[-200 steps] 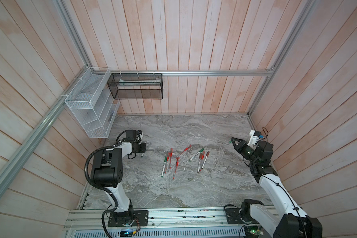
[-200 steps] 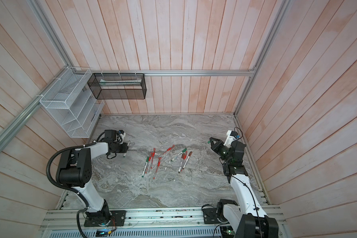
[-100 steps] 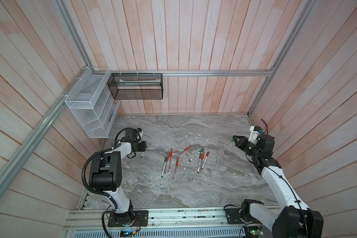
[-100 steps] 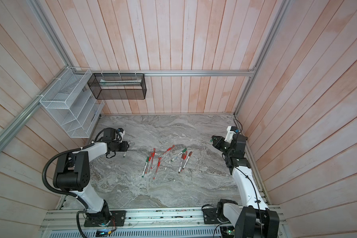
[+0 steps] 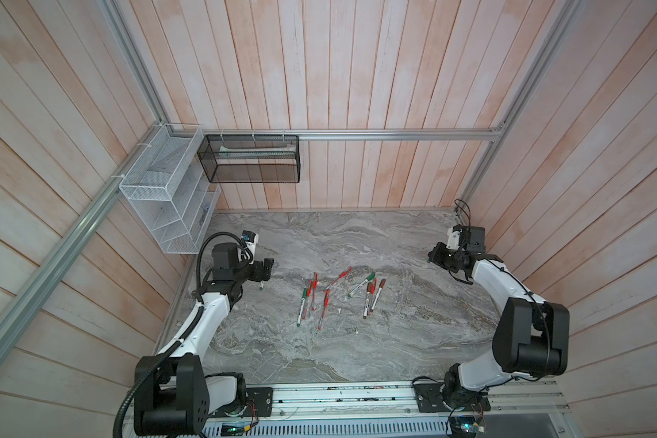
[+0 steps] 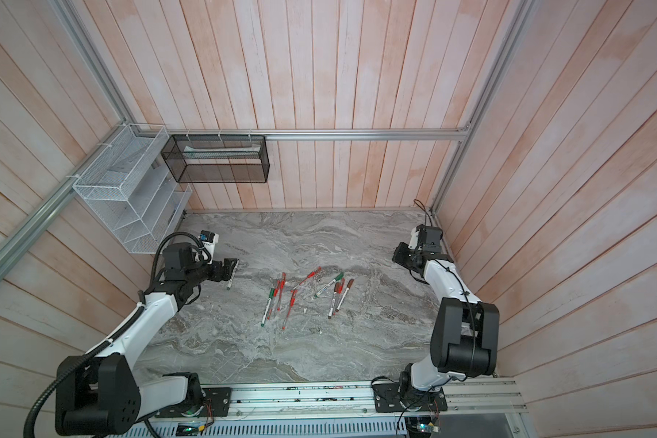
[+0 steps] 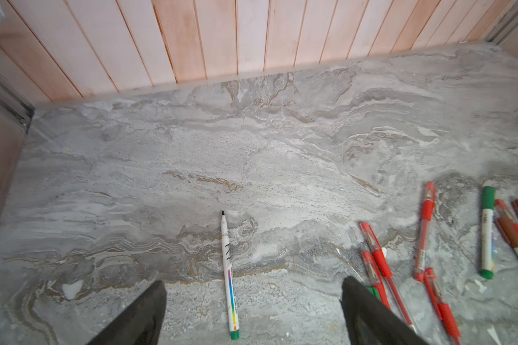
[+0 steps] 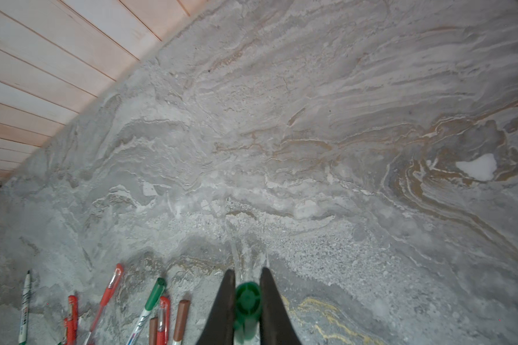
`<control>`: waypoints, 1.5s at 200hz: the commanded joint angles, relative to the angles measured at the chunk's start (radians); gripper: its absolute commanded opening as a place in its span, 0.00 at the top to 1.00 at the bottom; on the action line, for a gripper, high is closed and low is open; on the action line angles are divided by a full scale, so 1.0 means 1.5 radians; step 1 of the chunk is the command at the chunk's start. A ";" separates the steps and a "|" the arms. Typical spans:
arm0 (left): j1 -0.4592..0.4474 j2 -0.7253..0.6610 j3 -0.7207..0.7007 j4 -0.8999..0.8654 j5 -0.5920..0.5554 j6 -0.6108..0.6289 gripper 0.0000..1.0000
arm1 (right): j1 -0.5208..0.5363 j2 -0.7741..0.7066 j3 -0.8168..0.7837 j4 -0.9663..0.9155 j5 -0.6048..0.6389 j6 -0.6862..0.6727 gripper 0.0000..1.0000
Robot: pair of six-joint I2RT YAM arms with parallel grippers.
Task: Remove pen caps from pens
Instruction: Place the pen cap to the middle-right of the table.
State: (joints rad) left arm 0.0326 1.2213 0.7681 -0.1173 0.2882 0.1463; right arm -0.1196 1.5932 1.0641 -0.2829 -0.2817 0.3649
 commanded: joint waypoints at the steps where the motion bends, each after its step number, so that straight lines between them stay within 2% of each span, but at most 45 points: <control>1: 0.034 -0.015 -0.010 0.023 0.040 -0.010 0.04 | 0.002 0.055 0.042 -0.066 0.039 -0.034 1.00; 76: 0.065 -0.024 -0.008 0.032 0.077 -0.027 0.00 | 0.065 0.245 0.166 -0.159 0.133 -0.090 1.00; 100: 0.076 -0.026 -0.001 0.024 0.081 -0.026 0.00 | 0.083 0.273 0.186 -0.183 0.163 -0.098 1.00; 148: 0.096 -0.028 0.008 0.015 0.081 -0.025 0.00 | 0.089 0.290 0.192 -0.188 0.167 -0.103 1.00; 180: 0.099 -0.027 0.013 0.017 0.080 -0.018 0.00 | 0.089 0.286 0.193 -0.180 0.159 -0.105 0.87; 230: 0.096 -0.026 0.071 -0.055 0.106 0.005 0.00 | 0.086 0.255 0.187 -0.176 0.143 -0.106 0.71; 246: 0.084 -0.021 0.103 -0.103 0.114 0.014 0.00 | 0.082 0.238 0.183 -0.179 0.133 -0.104 0.68; 267: 0.022 -0.003 0.142 -0.188 0.089 0.047 0.00 | 0.076 0.198 0.169 -0.170 0.112 -0.100 0.67; 300: -0.073 -0.003 0.107 -0.222 0.095 0.081 0.00 | 0.073 0.098 0.107 -0.125 0.075 -0.080 0.65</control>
State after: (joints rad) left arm -0.0074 1.2041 0.9634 -0.3378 0.4126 0.2028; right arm -0.0067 1.8565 1.2827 -0.5129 -0.1112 0.2173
